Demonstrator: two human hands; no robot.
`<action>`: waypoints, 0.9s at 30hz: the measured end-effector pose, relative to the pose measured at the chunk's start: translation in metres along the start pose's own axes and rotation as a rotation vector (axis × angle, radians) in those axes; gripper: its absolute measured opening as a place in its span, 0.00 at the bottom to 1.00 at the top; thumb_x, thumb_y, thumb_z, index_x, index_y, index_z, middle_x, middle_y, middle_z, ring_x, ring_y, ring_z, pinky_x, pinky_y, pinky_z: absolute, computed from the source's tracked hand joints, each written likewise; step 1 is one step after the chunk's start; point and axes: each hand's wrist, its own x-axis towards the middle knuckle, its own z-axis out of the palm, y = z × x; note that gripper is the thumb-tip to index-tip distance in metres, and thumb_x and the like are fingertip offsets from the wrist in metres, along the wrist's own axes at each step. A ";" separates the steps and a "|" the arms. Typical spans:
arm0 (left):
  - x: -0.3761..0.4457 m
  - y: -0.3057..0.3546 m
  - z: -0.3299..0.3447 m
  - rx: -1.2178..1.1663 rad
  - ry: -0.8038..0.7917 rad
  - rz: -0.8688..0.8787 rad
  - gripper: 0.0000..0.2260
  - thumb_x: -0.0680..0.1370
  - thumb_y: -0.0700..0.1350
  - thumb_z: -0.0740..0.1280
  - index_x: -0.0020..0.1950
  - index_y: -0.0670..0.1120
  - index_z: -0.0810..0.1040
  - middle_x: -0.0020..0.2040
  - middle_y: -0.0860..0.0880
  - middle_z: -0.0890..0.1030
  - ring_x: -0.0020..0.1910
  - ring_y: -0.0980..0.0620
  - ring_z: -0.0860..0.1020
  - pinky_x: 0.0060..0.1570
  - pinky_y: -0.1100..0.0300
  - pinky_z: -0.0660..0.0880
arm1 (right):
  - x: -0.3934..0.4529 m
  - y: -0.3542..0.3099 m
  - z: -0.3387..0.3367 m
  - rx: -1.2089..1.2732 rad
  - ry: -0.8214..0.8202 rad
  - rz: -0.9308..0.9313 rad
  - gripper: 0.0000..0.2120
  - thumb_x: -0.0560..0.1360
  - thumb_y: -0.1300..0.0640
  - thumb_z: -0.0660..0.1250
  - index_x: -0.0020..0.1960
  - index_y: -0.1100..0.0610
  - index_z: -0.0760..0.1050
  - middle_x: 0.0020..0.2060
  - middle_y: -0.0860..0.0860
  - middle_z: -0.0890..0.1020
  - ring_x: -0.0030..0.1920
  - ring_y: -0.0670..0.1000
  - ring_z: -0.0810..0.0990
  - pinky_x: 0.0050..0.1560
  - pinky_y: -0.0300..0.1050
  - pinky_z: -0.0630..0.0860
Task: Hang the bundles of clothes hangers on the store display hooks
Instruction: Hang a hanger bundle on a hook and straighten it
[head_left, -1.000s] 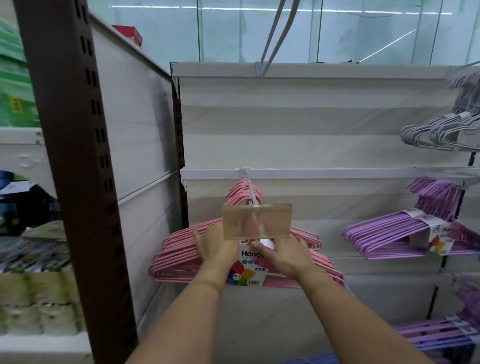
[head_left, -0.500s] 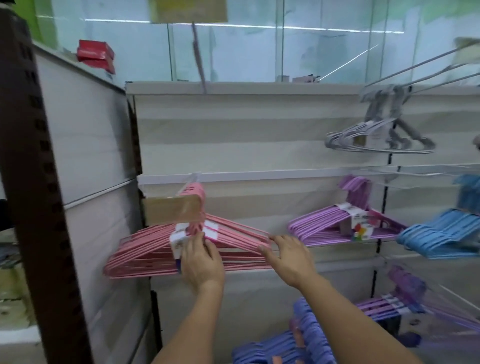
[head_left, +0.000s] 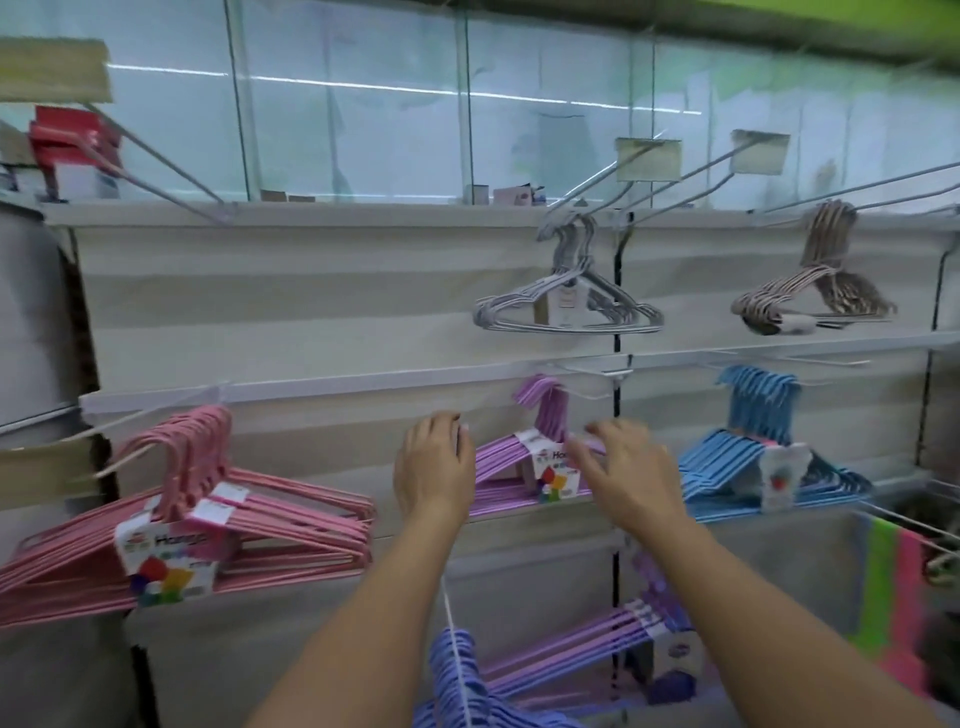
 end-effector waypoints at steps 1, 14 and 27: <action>0.008 0.007 0.003 0.000 0.000 0.002 0.15 0.82 0.48 0.57 0.64 0.44 0.75 0.62 0.45 0.77 0.61 0.46 0.72 0.59 0.53 0.68 | 0.009 0.008 -0.008 0.000 0.039 0.025 0.23 0.80 0.40 0.52 0.62 0.54 0.73 0.57 0.52 0.77 0.59 0.54 0.72 0.55 0.48 0.68; 0.135 0.073 0.064 0.164 0.100 0.015 0.20 0.82 0.54 0.54 0.73 0.51 0.65 0.71 0.50 0.69 0.71 0.49 0.64 0.73 0.48 0.53 | 0.138 0.082 -0.027 -0.021 0.244 0.170 0.20 0.82 0.46 0.49 0.61 0.56 0.73 0.58 0.56 0.77 0.60 0.57 0.71 0.58 0.52 0.66; 0.208 0.125 0.114 0.507 -0.111 0.129 0.28 0.80 0.63 0.42 0.67 0.49 0.70 0.60 0.46 0.79 0.63 0.44 0.74 0.71 0.42 0.50 | 0.237 0.111 0.016 0.064 0.224 0.041 0.25 0.81 0.41 0.48 0.72 0.52 0.62 0.71 0.50 0.68 0.71 0.53 0.62 0.71 0.54 0.54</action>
